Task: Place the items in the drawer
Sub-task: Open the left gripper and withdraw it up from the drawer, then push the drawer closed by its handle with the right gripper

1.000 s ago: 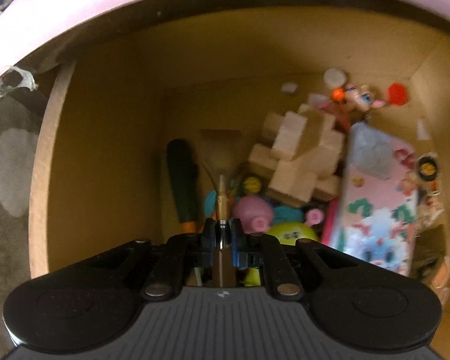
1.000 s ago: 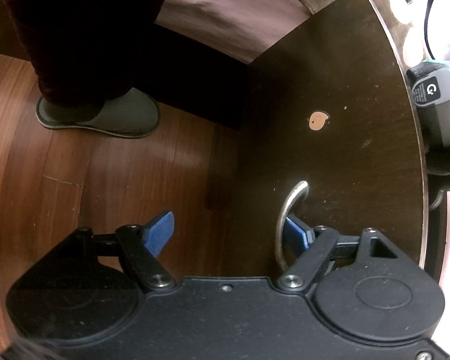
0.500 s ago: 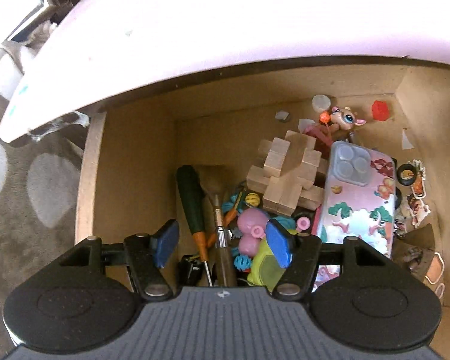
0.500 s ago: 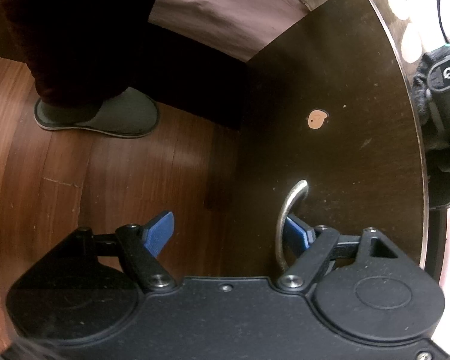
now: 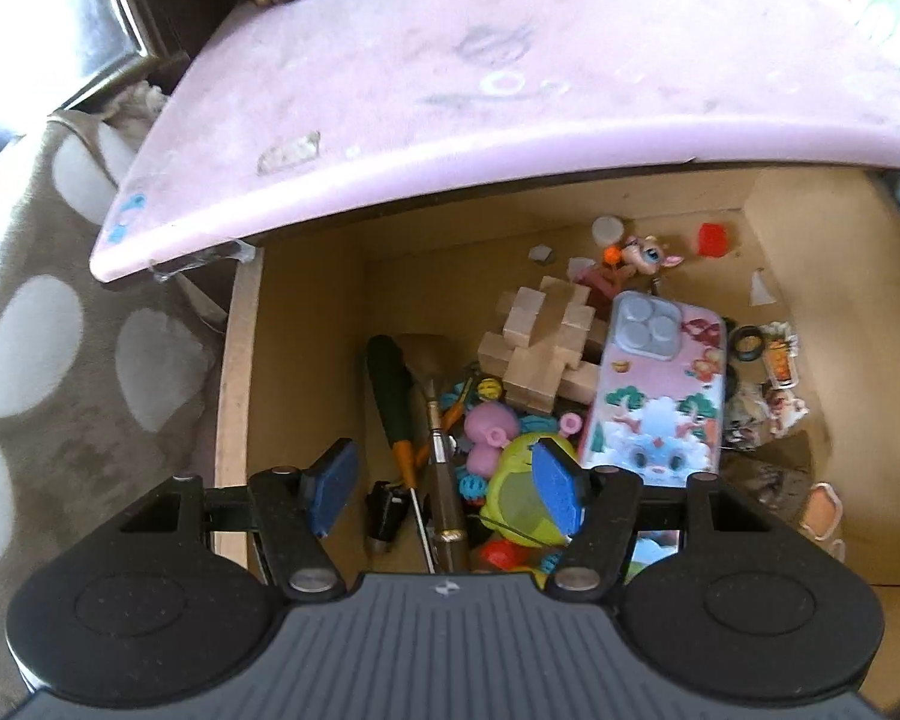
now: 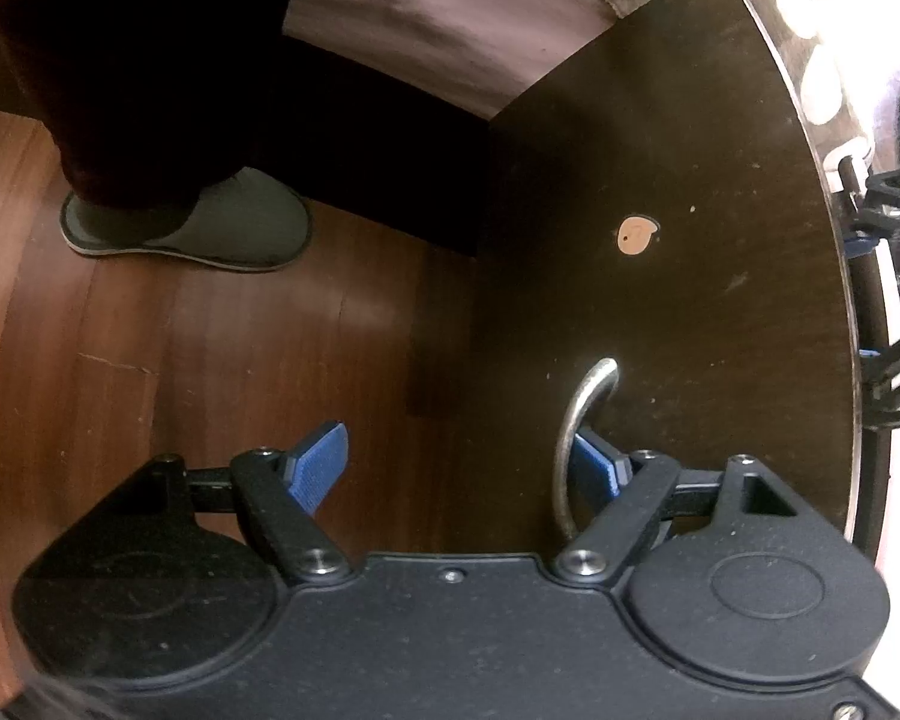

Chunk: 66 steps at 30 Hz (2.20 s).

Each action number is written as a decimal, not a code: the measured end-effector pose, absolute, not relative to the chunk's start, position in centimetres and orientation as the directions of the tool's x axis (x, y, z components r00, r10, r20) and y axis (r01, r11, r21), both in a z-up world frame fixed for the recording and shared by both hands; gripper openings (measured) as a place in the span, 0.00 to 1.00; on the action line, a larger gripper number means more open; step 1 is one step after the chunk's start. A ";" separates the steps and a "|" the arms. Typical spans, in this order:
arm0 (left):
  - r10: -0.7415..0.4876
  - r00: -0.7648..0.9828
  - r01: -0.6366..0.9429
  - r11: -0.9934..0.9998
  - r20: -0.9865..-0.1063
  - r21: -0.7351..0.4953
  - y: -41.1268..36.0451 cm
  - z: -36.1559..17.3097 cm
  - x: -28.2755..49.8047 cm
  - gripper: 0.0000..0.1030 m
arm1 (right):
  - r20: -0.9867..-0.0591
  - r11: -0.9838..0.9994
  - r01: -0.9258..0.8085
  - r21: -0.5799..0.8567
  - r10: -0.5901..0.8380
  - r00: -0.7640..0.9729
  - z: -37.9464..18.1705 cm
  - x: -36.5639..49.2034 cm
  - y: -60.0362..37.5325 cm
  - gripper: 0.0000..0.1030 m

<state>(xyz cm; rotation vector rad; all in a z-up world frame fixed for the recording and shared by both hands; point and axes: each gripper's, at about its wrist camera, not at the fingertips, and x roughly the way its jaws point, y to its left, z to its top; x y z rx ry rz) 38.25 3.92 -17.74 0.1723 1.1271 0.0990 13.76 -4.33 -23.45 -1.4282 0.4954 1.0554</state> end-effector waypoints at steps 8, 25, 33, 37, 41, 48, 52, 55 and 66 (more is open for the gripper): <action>0.068 0.534 -0.031 0.998 -0.842 0.060 3.5 -13.5 32.9 0.62 | -0.813 -0.142 -0.819 -0.555 0.299 0.499 -23.8 14.0 -4.4 0.78; 0.029 0.785 -0.094 0.993 -0.619 -0.073 5.2 -10.8 18.2 0.69 | -0.763 -0.040 -0.794 -0.607 0.308 0.568 -24.8 13.5 -4.4 0.81; 0.057 0.838 -0.118 0.990 -0.543 -0.077 6.8 -12.9 15.0 0.69 | -0.726 0.034 -0.753 -0.657 0.241 0.644 -25.6 13.1 -2.8 0.82; 0.059 0.851 -0.124 0.988 -0.521 -0.090 8.1 -12.5 14.7 0.69 | -0.688 0.022 -0.709 -0.705 0.223 0.691 -26.4 12.7 -2.5 0.77; 0.041 0.857 -0.126 0.983 -0.513 -0.131 9.8 -12.3 14.4 0.69 | -0.644 0.014 -0.661 -0.751 0.207 0.736 -26.6 12.3 -2.3 0.60; 0.008 0.863 -0.133 0.969 -0.505 -0.210 12.1 -12.2 14.4 0.69 | -0.517 0.011 -0.528 -0.849 0.190 0.835 -27.9 11.5 -2.0 0.29; -0.017 0.863 -0.120 0.964 -0.505 -0.238 12.6 -12.2 14.5 0.69 | -0.420 -0.047 -0.419 -0.907 0.199 0.885 -29.3 10.9 -2.2 0.19; -0.037 0.863 -0.102 0.964 -0.503 -0.244 12.6 -12.2 14.6 0.69 | -0.377 -0.044 -0.377 -0.925 0.207 0.903 -29.2 11.0 -2.3 0.06; -0.074 0.877 -0.076 0.954 -0.475 -0.290 13.3 -11.8 14.4 0.69 | -0.420 0.026 -0.433 -0.901 0.199 0.885 -27.3 12.6 -2.3 0.00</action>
